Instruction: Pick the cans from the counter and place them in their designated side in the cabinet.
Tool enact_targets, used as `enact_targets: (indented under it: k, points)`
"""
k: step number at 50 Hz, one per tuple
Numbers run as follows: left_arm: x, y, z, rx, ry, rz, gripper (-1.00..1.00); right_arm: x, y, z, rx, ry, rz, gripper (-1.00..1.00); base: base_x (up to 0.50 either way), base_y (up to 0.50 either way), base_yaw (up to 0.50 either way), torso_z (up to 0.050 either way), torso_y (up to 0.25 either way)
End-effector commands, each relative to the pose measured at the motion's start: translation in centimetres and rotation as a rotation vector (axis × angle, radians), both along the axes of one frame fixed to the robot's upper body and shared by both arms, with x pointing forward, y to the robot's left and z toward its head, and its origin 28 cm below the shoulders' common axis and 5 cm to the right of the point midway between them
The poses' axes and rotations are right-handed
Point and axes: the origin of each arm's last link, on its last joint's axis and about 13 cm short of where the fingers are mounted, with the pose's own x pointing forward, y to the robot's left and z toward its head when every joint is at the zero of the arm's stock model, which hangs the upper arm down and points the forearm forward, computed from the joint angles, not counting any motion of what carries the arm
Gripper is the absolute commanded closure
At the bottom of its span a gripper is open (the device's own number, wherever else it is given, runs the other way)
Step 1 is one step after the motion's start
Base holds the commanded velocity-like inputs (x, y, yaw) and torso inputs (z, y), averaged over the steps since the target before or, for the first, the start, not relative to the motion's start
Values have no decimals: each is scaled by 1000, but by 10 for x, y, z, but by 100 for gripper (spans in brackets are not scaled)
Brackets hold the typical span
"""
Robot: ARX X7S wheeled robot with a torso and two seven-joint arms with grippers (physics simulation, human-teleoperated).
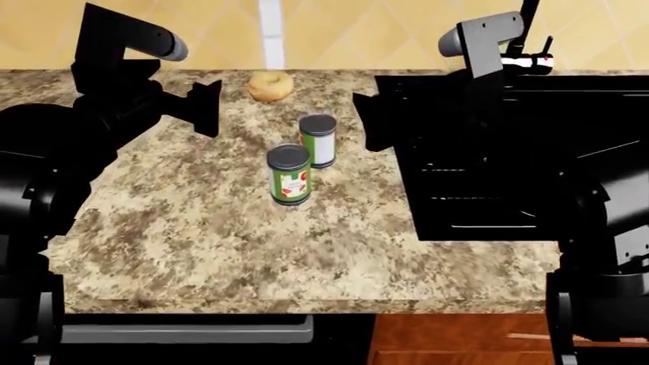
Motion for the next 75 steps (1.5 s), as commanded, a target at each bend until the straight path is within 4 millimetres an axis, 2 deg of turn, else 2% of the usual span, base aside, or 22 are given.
enact_targets:
  k: [1,14,18,35,55,75]
  points:
    - [0,0,0,0,1,-2,-100,0,0,0,0,-3,2,-100,352,0,0,0,0]
    - [1,1,-3,-4,5,2,-100,0,4,-4,8,-2,18,-100,299,0,0,0,0]
    - [1,2,-2,-6,2,2,-100,-2,6,-6,-61,-14,44,-100,0,0,0,0,2]
    - [0,2,0,-13,-6,1,-100,-37,18,-10,-192,42,257,-100,0,0,0,0,0]
    - [-1,2,1,-17,-8,-1,-100,-56,27,-15,-261,144,410,-100,0,0,0,0,0]
    - [-2,4,0,-24,-11,4,-100,-51,30,-25,-266,158,421,-100,0,0,0,0,0]
